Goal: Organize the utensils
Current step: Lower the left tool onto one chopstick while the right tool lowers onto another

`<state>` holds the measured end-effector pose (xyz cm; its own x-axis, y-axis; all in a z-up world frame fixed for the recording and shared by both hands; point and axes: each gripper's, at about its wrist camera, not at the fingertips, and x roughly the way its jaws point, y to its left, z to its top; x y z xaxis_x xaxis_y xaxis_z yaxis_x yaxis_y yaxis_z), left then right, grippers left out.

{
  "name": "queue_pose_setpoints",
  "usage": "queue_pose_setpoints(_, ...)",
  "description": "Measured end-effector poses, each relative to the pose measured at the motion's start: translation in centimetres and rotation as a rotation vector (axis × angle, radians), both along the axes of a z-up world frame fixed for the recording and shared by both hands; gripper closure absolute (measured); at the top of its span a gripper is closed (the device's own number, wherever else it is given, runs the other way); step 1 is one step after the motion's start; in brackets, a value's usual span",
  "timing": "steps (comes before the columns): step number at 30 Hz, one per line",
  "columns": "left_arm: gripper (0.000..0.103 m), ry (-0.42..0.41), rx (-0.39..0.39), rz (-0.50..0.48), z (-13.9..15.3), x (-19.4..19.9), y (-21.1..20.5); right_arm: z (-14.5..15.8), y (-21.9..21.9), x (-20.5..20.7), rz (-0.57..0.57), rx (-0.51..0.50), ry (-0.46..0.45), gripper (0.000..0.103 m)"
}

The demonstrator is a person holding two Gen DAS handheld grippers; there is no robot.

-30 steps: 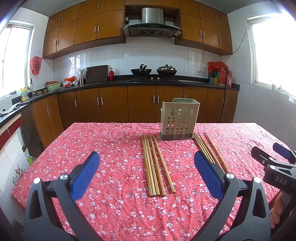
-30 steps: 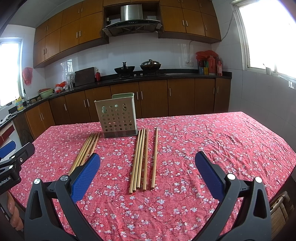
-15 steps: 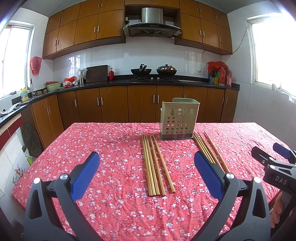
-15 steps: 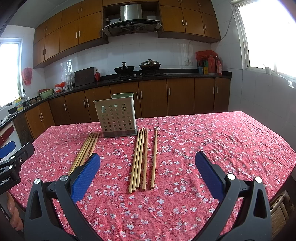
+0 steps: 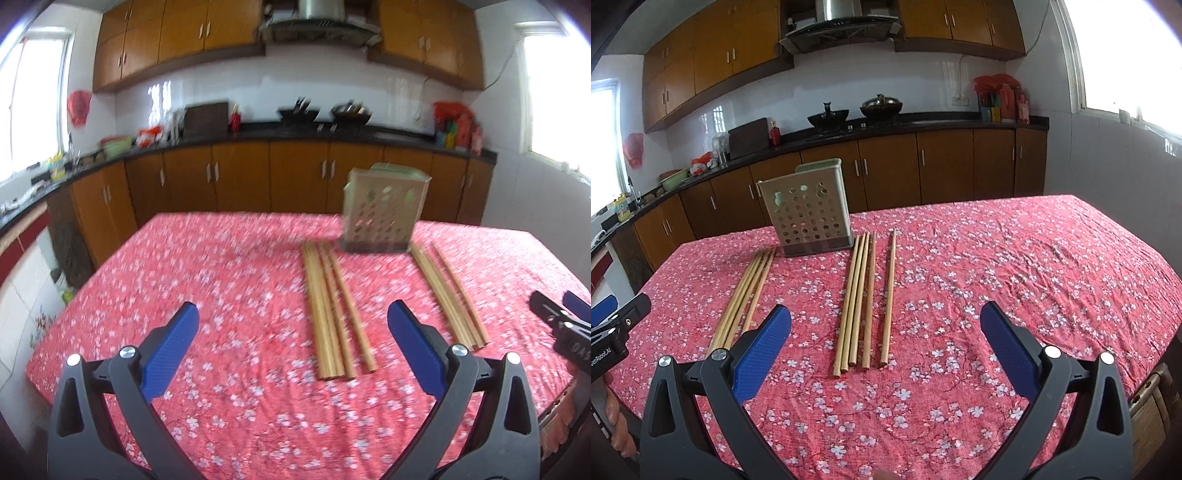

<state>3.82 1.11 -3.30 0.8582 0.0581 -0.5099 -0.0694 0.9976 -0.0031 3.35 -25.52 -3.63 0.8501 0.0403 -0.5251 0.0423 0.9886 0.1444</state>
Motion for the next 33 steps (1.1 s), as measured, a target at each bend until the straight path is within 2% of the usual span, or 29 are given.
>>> queue_pose_setpoints(4, 0.004, 0.098, -0.039, 0.040, -0.9, 2.4, 2.4, -1.3, -0.9, 2.8, -0.047, 0.000, 0.106, 0.004)
queue_pose_setpoints(7, 0.004, 0.152, -0.037, 0.066, -1.7, 4.3, 3.7, -2.4, -1.0, 5.1, -0.047, -0.018, 0.181, 0.036)
queue_pose_setpoints(9, 0.007, 0.186, -0.055, 0.061, -2.3, 5.3, 4.4, -3.3, -1.0, 7.1, -0.028, 0.008, 0.240, 0.048)
queue_pose_setpoints(13, 0.022, 0.232, -0.078, 0.041, -3.2, 6.8, 4.8, -4.5, -0.7, 9.5, 0.004, 0.049, 0.304, 0.063)
queue_pose_setpoints(17, 0.033, 0.261, -0.086, -0.004, -3.9, 7.9, 4.1, -5.7, 0.5, 11.2, 0.037, 0.012, 0.351, 0.071)
queue_pose_setpoints(19, 0.041, 0.278, -0.086, -0.038, -4.3, 8.4, 3.6, -6.4, 0.3, 11.9, 0.044, 0.001, 0.376, 0.087)
queue_pose_setpoints(22, 0.054, 0.309, -0.079, -0.082, -5.0, 9.3, 2.7, -6.8, 0.1, 12.1, 0.027, -0.011, 0.363, 0.094)
queue_pose_setpoints(26, 0.067, 0.352, -0.077, -0.122, -5.8, 10.2, 1.8, -7.0, -0.4, 11.9, 0.021, 0.006, 0.361, 0.094)
queue_pose_setpoints(33, 0.075, 0.381, -0.061, -0.138, -6.4, 10.8, 1.2, -7.0, -0.4, 11.8, 0.022, -0.020, 0.354, 0.094)
